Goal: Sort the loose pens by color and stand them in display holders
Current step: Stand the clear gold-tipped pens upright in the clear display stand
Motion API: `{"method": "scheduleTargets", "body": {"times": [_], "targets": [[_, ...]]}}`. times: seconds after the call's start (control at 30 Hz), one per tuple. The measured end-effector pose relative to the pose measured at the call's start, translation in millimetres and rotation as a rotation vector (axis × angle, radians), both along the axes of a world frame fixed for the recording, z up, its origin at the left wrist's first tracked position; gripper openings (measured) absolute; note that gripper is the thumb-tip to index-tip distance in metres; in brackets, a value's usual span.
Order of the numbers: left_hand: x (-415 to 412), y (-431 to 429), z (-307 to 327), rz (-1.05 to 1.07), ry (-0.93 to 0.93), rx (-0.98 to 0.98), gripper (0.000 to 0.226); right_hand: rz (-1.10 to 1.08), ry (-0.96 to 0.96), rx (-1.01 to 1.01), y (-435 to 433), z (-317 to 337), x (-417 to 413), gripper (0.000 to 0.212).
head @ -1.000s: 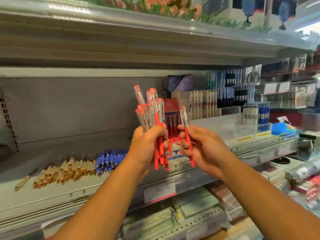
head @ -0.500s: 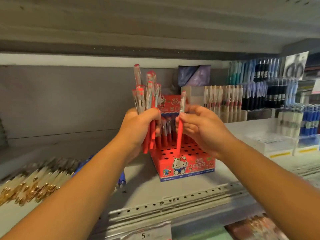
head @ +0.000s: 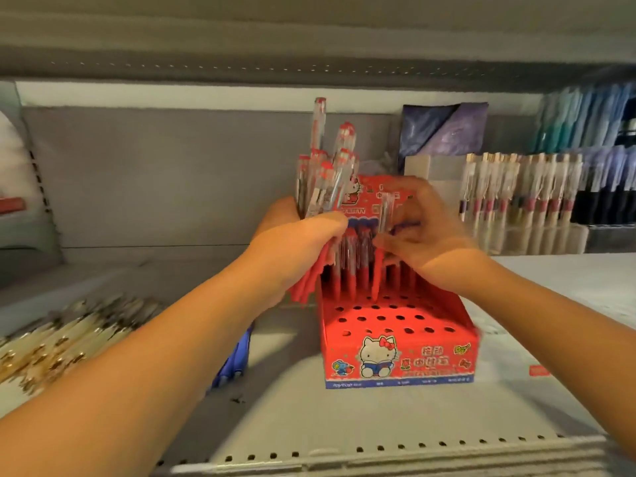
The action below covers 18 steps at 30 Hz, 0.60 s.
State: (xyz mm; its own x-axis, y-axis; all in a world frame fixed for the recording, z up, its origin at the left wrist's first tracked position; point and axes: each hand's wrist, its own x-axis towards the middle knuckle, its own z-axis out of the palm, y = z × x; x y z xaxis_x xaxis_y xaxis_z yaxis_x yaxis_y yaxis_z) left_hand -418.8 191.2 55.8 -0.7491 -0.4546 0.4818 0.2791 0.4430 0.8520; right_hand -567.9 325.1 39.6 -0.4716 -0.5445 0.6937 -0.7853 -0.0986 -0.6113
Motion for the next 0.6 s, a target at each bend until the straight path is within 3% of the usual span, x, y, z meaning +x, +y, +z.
{"method": "scheduleTargets", "body": {"times": [0.33, 0.6], "targets": [[-16, 3, -7, 0.139, -0.043, -0.139, 0.02, 0.03, -0.037, -0.077, -6, -5, -13, 0.074], [-15, -31, -15, 0.157, -0.063, -0.046, 0.02, 0.099, -0.097, 0.063, -12, -14, -13, 0.066]]}}
